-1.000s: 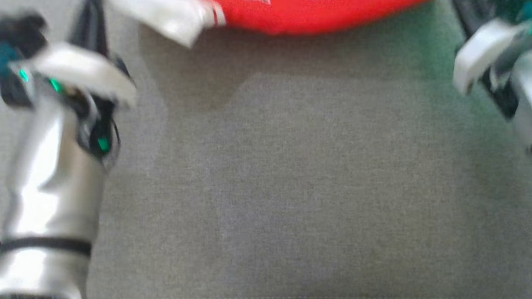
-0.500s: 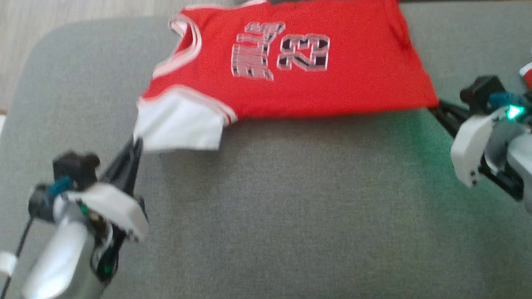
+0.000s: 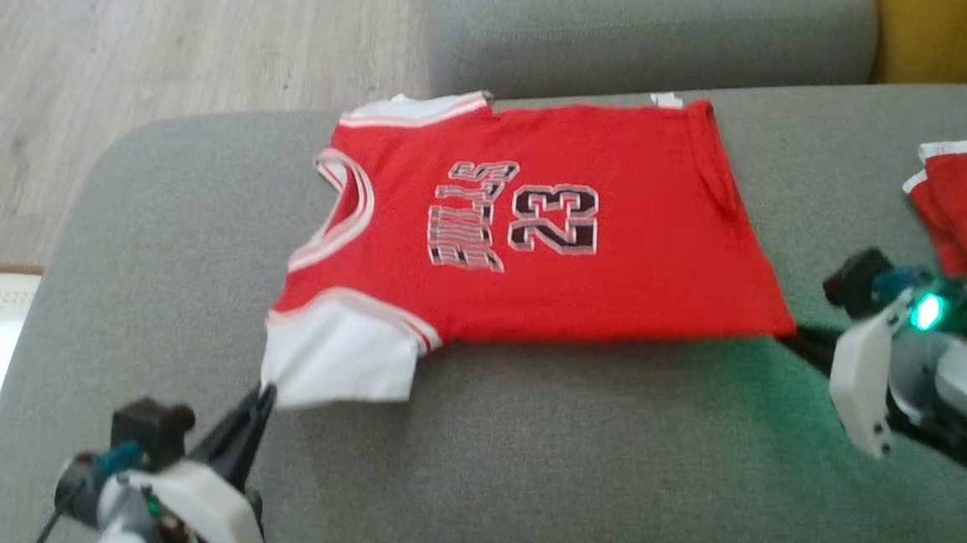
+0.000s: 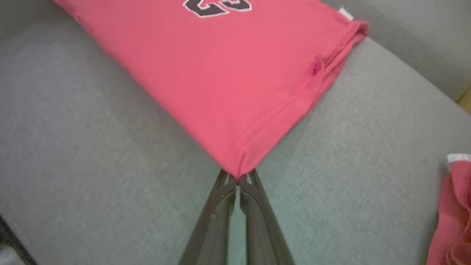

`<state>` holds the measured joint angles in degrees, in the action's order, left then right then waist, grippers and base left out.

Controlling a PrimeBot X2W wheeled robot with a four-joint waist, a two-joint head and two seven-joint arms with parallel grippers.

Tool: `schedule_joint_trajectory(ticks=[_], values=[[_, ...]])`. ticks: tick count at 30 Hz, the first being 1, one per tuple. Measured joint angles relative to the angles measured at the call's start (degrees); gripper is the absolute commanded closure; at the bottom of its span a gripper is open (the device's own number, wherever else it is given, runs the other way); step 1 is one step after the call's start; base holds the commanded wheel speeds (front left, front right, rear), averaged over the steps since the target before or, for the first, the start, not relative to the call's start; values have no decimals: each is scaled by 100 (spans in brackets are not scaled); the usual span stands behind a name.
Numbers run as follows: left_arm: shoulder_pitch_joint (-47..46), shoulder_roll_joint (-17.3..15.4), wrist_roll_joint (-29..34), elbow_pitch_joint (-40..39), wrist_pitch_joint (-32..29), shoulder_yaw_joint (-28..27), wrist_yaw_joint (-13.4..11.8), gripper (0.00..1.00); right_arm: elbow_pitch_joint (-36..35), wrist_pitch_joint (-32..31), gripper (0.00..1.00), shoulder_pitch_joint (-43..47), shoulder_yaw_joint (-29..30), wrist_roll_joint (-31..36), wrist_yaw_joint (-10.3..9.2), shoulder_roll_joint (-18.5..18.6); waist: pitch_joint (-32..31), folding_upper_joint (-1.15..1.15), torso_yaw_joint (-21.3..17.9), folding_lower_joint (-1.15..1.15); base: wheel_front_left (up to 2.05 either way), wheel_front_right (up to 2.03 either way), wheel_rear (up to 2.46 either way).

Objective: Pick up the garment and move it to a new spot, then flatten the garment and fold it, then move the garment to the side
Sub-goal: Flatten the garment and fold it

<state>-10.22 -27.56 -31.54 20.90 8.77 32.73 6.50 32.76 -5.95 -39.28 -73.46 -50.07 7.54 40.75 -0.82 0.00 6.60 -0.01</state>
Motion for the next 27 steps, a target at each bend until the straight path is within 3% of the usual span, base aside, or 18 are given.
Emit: schedule_joint_trajectory(ticks=[7, 11, 19, 27], values=[[668, -358, -98, -1070, -339, 0, -259, 100, -857, -555, 100, 343, -45, -230, 0, 359, -40, 0, -71, 0, 0, 0, 0], [637, -497, -62, -1325, -512, -1, -397, 100, -939, -603, 100, 308, -47, -235, 0, 499, 79, 0, -105, 0, 0, 0, 0], [-26, -489, 108, -1225, -644, 12, -367, 100, -791, -613, 100, -220, -55, -235, 0, 476, 474, 0, -147, 0, 0, 0, 0], [-1124, -424, 201, -641, -780, 62, -137, 100, -360, -615, 100, -712, -32, -280, 0, 301, 939, 0, -187, 1, 0, 0, 0]])
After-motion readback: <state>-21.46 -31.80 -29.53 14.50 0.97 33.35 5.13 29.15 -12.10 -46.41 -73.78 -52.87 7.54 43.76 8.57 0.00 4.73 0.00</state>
